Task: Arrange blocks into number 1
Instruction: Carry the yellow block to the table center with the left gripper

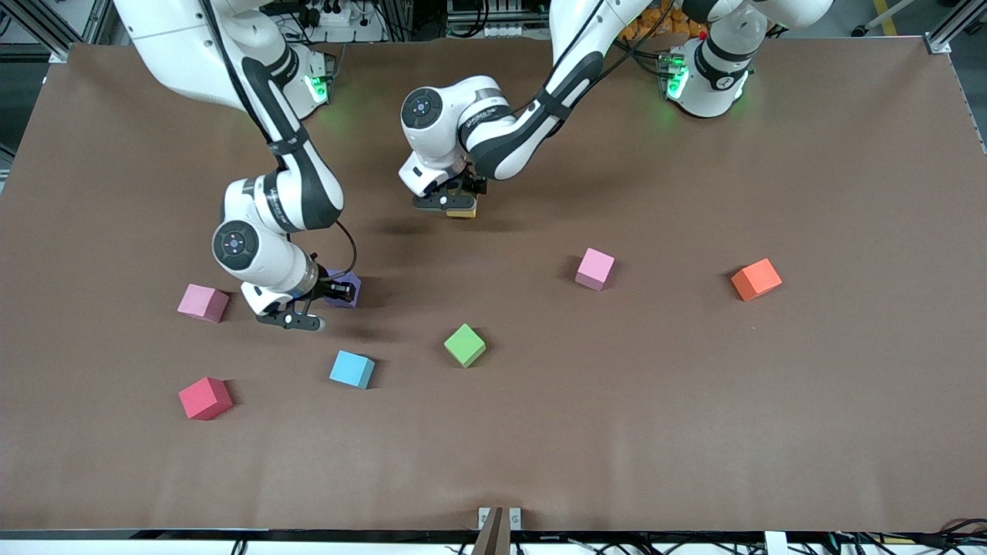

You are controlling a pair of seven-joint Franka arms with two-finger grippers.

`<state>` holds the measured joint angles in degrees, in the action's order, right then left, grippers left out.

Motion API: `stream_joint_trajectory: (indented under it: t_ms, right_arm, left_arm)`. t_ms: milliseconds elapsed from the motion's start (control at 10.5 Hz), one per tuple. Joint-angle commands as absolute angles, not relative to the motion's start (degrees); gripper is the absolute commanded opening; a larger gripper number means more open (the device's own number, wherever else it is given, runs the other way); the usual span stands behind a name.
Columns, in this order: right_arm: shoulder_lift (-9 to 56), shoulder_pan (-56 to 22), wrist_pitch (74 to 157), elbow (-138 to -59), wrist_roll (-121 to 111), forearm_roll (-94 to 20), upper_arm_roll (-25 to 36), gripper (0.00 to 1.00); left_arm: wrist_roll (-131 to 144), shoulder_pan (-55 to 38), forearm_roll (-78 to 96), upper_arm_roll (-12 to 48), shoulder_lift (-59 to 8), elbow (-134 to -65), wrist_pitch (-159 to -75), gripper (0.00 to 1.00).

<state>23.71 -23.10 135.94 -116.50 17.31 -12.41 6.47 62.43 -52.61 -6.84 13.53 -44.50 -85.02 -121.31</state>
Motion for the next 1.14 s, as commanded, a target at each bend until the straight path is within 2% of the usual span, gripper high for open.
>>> stream_joint_trajectory:
  t_ms: [0,572,668,763,858,1049]
  right_arm:
    - [21.4,-23.0,134.9,-117.6,16.7,-13.4,6.5,0.56]
    - [18.1,-23.9,132.4,-118.4,16.8,-13.4,6.5,0.57]
    - [18.1,-23.9,132.4,-118.5,16.8,-13.4,6.5,0.57]
    - [18.1,-23.9,132.4,-118.5,16.8,-13.4,6.5,0.57]
    - [18.0,-23.9,132.4,-118.5,16.8,-13.4,6.5,0.57]
    - [18.0,-23.9,132.4,-118.5,16.8,-13.5,6.5,0.57]
  left_arm:
    - [61.8,-53.6,-5.8,13.2,-46.7,-82.4,-120.8,0.00]
    - [59.8,-53.6,-5.8,13.2,-47.4,-82.4,-121.5,0.00]
    - [59.8,-53.6,-5.8,13.2,-47.6,-82.4,-121.7,0.32]
    - [59.3,-53.6,-6.0,13.1,-47.6,-82.5,-121.7,0.80]
    - [59.2,-53.6,-6.1,13.1,-47.7,-82.5,-121.8,1.00]
    - [59.9,-53.6,-6.1,13.1,-47.5,-82.5,-121.9,1.00]
